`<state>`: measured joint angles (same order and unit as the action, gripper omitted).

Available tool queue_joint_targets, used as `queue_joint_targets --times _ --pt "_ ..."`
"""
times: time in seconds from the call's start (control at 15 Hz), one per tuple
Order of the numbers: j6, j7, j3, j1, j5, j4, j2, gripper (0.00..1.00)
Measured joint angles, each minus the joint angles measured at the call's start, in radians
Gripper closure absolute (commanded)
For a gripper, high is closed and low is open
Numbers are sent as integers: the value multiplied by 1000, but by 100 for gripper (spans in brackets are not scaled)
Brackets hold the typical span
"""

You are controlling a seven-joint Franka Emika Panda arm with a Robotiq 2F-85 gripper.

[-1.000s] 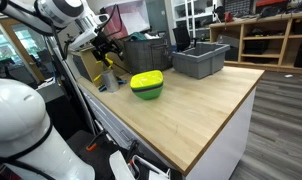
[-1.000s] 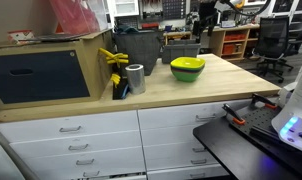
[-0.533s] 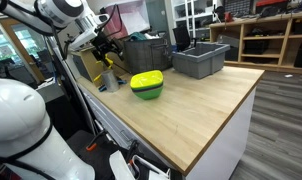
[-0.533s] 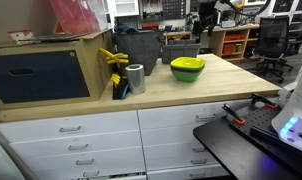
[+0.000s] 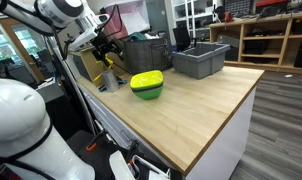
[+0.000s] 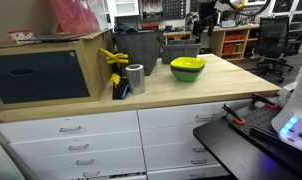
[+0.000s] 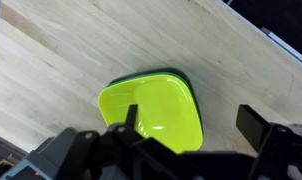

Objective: Unstack the bowls

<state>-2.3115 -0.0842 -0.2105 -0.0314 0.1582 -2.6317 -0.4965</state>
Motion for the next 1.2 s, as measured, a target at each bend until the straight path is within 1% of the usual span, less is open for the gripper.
queue_joint_targets --times 0.27,0.53,0.93,1.2 --pt "16 0 16 -11 -4 2 0 0" --pt "78 -2 61 -9 -27 40 17 0" --pt "117 -38 140 44 -29 161 121 0" --pt "147 -80 172 80 -28 269 217 0"
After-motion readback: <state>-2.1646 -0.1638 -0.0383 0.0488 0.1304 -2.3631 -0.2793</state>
